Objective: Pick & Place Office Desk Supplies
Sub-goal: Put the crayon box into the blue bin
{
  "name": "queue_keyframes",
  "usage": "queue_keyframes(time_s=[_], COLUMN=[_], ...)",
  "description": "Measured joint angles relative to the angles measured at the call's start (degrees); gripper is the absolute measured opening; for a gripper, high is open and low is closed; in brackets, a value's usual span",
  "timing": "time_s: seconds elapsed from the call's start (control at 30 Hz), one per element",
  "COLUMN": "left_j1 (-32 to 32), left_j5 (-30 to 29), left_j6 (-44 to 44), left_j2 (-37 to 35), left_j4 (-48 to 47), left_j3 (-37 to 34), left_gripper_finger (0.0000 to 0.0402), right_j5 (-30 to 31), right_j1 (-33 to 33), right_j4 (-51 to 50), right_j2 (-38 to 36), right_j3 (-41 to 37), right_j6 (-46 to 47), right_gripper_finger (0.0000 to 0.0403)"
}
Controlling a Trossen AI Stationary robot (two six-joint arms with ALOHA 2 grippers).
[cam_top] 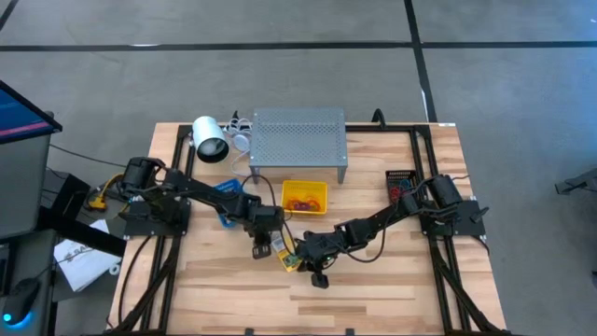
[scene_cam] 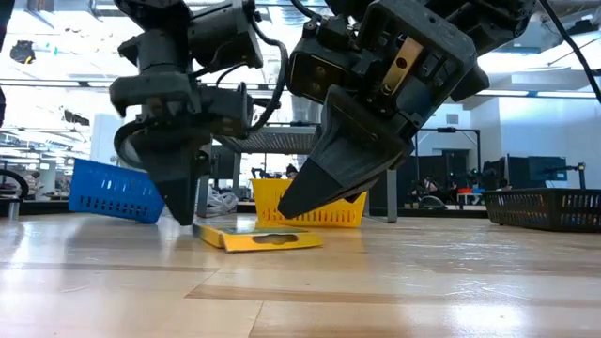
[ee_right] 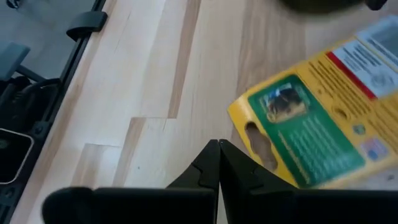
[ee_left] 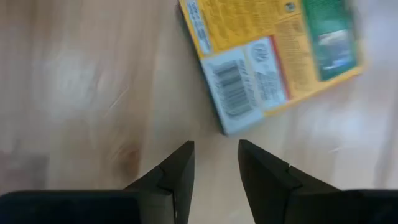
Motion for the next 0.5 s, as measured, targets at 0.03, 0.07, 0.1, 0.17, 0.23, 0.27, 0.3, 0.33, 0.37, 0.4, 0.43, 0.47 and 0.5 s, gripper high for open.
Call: queue_keyframes(time_s=[0.03, 0.07, 0.1, 0.17, 0.23, 0.27, 0.3, 0.33, 0.37, 0.4, 0.43, 0.47, 0.5], left_j1=[0.3, 0.59, 0.83, 1.18, 1.41, 1.41, 1.41, 1.41, 1.41, 1.41, 1.41, 1.41, 1.41], left_j5=[1.4, 2.74, 3.97, 5.05, 6.07, 6.67, 7.04, 7.31, 7.61, 7.87, 8.01, 8.32, 8.74], left_j6=[0.0, 0.0, -0.01, -0.08, -0.13, -0.45, -0.88, -1.38, -1.76, -2.25, -3.03, -3.44, -3.53], left_j2=[-0.06, -0.06, -0.06, -0.06, -0.06, -0.06, -0.06, -0.06, -0.06, -0.06, -0.06, -0.06, -0.06], left_j4=[0.71, 1.39, 2.13, 2.98, 2.91, 2.97, 3.12, 3.42, 3.73, 3.97, 4.13, 4.25, 4.27], left_j3=[0.02, 0.02, 0.02, 0.04, 0.02, 0.02, 0.02, 0.02, 0.02, 0.02, 0.02, 0.02, 0.02], left_gripper_finger=[0.0125, 0.0129, 0.0134, 0.0142, 0.0149, 0.0152, 0.0154, 0.0156, 0.0157, 0.0158, 0.0159, 0.0159, 0.0159], right_j5=[-0.32, -0.53, -0.7, -0.76, -0.84, -0.84, -0.84, -0.84, -0.84, -0.84, -0.84, -0.84, -0.87], right_j1=[-0.02, -0.06, -0.06, -0.06, -0.06, -0.06, -0.06, -0.06, -0.06, -0.06, -0.08, -0.08, -0.06], right_j4=[0.0, 0.0, 0.0, -0.07, -0.43, -0.5, -0.47, -0.46, -0.46, -0.48, -0.48, -0.46, -0.46], right_j2=[0.0, 0.0, 0.0, 0.0, 0.0, 0.0, 0.0, 0.0, 0.0, 0.0, 0.0, 0.0, 0.0], right_j3=[0.0, 0.0, 0.0, 0.0, 0.0, 0.0, 0.0, 0.0, 0.0, 0.0, 0.0, 0.0, 0.0], right_j6=[0.04, 0.12, 0.13, 0.13, 0.13, 0.13, 0.12, 0.08, 0.02, -0.2, -0.29, -0.31, -0.33], right_gripper_finger=[0.0, 0.0, 0.0, 0.0, 0.0, 0.0, 0.0, 0.0, 0.0, 0.0, 0.0, 0.0, 0.0])
